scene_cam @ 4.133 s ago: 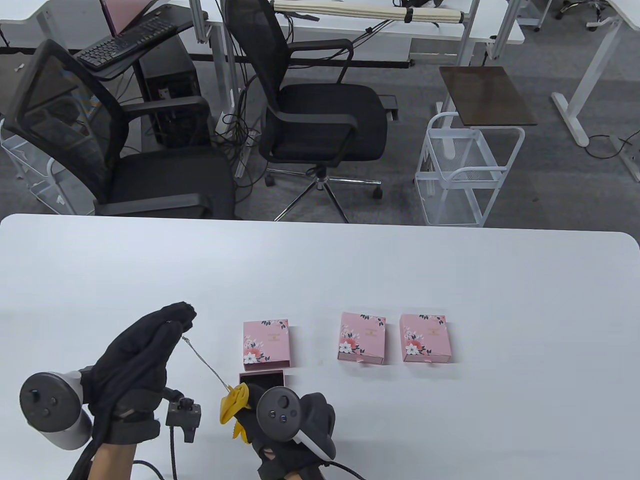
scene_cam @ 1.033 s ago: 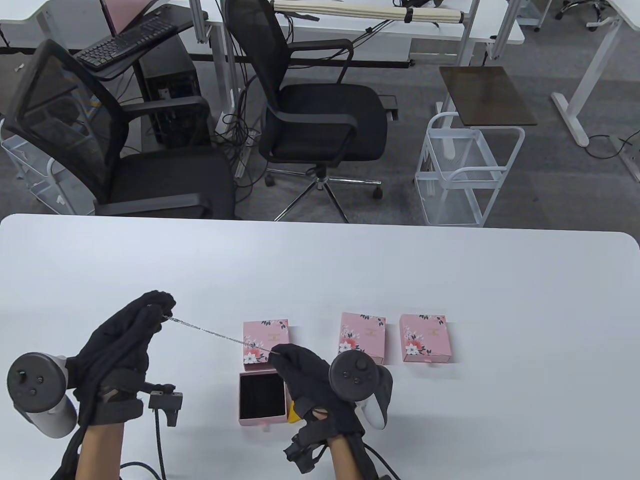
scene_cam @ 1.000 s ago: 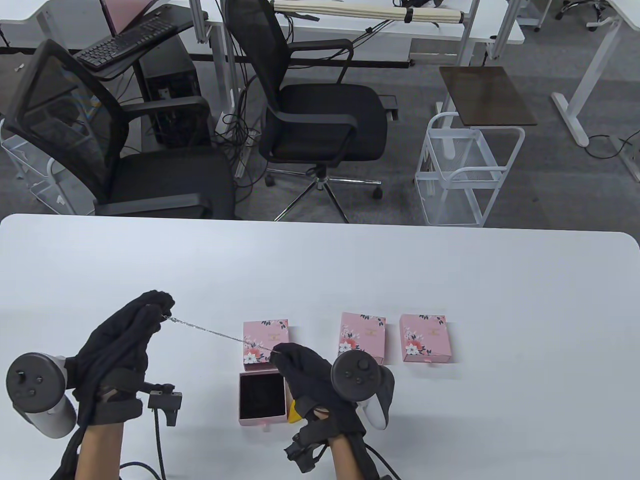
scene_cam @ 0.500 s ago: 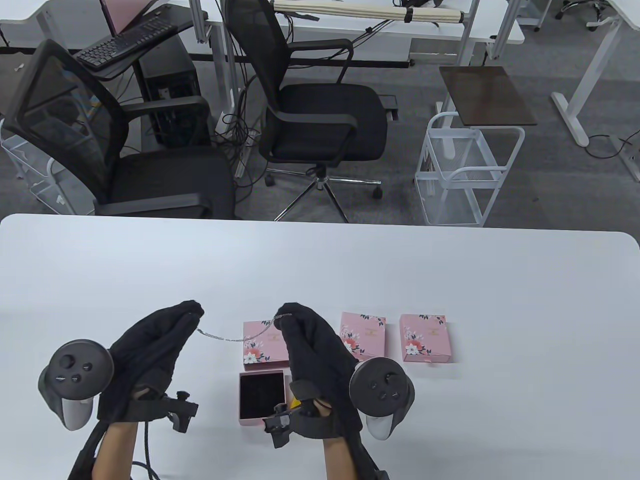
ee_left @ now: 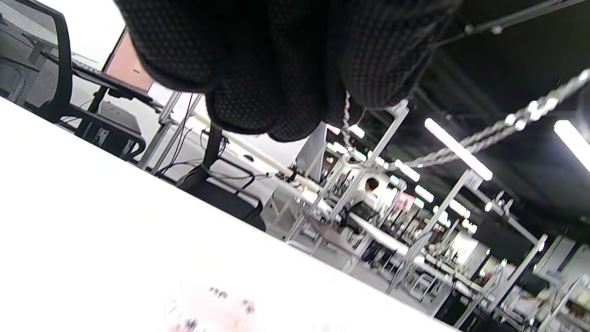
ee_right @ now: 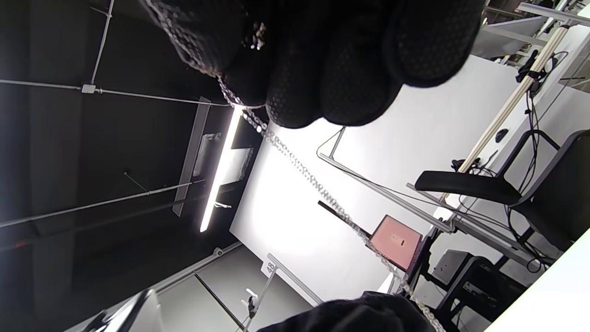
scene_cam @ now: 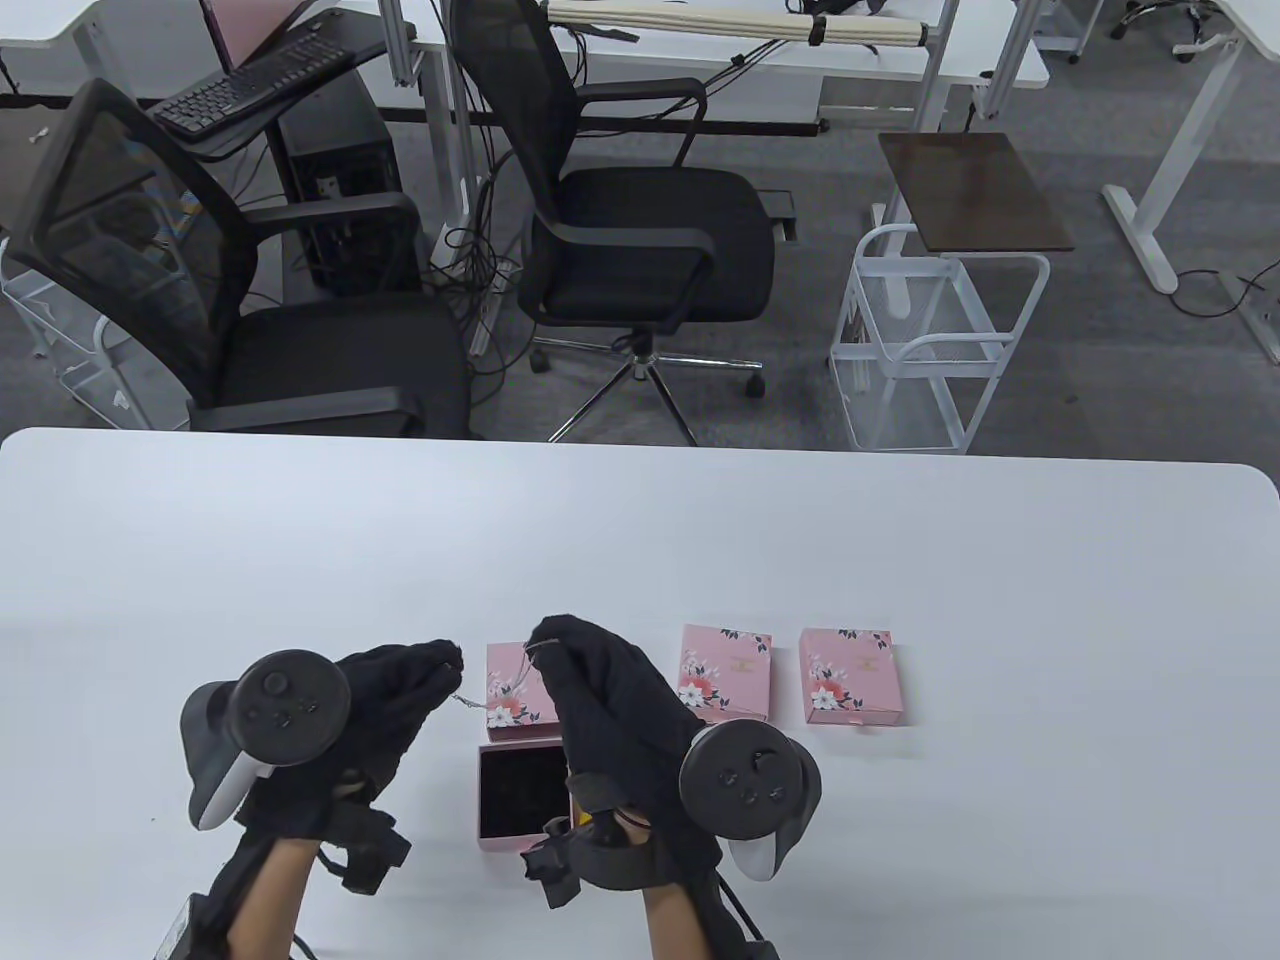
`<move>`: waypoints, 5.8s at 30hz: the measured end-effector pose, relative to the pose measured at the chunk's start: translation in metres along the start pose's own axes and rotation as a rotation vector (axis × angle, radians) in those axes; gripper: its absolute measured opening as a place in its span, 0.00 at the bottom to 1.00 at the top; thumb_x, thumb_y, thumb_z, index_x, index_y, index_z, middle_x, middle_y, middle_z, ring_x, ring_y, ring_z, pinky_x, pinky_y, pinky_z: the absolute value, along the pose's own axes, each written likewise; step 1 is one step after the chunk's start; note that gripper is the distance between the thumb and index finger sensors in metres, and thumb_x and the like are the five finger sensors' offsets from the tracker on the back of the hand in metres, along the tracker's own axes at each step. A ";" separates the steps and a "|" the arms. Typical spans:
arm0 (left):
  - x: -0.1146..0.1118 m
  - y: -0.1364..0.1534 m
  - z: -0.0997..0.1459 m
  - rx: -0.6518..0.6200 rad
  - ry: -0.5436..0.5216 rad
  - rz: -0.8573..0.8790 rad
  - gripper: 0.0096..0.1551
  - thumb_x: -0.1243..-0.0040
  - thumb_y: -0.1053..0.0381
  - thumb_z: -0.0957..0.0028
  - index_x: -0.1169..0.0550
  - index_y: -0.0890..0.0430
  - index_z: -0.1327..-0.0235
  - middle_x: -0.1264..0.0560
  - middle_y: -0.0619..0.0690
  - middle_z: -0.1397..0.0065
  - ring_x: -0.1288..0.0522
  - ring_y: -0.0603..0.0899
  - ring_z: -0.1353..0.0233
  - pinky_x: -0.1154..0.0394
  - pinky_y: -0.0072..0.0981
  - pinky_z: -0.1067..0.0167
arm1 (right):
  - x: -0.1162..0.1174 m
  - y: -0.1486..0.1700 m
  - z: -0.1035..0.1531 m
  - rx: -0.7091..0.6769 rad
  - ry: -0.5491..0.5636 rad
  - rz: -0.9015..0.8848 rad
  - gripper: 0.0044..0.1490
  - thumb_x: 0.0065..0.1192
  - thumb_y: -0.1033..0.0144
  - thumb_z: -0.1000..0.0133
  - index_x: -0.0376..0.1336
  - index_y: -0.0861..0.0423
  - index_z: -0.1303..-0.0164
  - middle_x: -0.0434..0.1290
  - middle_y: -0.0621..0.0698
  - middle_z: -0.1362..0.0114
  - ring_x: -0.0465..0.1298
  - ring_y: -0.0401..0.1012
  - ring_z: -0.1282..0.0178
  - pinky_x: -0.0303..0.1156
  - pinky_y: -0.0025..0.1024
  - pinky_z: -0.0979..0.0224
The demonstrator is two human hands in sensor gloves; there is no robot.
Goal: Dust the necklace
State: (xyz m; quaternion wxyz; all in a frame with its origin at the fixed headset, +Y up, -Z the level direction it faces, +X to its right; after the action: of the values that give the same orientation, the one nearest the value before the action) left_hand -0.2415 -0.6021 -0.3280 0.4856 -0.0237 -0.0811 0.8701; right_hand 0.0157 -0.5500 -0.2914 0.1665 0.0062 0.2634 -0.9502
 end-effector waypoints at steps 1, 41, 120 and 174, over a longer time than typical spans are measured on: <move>-0.002 0.000 -0.001 0.005 0.022 -0.008 0.21 0.32 0.45 0.38 0.17 0.50 0.35 0.16 0.53 0.30 0.20 0.59 0.34 0.23 0.53 0.38 | 0.001 -0.001 0.000 -0.001 -0.007 0.020 0.23 0.56 0.61 0.29 0.66 0.59 0.30 0.75 0.64 0.33 0.75 0.62 0.40 0.70 0.56 0.34; -0.003 -0.035 0.011 -0.342 0.131 0.581 0.20 0.31 0.44 0.40 0.14 0.51 0.42 0.09 0.46 0.48 0.14 0.52 0.46 0.18 0.46 0.49 | 0.022 0.007 -0.006 -0.003 -0.217 0.356 0.23 0.57 0.60 0.29 0.66 0.57 0.28 0.74 0.63 0.32 0.74 0.61 0.38 0.69 0.56 0.32; 0.063 0.012 0.035 -0.170 -0.429 0.554 0.20 0.33 0.44 0.41 0.14 0.49 0.41 0.11 0.48 0.43 0.15 0.53 0.43 0.18 0.46 0.47 | 0.084 0.006 0.006 -0.016 -0.325 0.327 0.22 0.65 0.64 0.33 0.69 0.59 0.32 0.80 0.60 0.39 0.80 0.55 0.47 0.75 0.50 0.39; 0.047 -0.009 0.032 -0.211 -0.281 0.519 0.17 0.28 0.43 0.41 0.14 0.44 0.42 0.13 0.47 0.38 0.17 0.55 0.39 0.20 0.48 0.43 | 0.030 0.097 0.007 0.288 -0.310 0.382 0.29 0.64 0.63 0.33 0.62 0.59 0.23 0.71 0.65 0.27 0.74 0.62 0.35 0.71 0.55 0.33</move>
State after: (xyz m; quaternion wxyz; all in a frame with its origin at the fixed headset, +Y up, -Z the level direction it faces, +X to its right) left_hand -0.2627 -0.5613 -0.2927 0.2259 0.0267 -0.2287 0.9465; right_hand 0.0189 -0.6412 -0.3372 0.3781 -0.0663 0.0914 -0.9189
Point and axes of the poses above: the tracker on the back of each hand, its own y axis roughly to the little-finger side, its own z axis roughly from the fingertips to the wrist, x = y × z, the point moved 4 cm from there along -z, roughly from the wrist to the fingertips
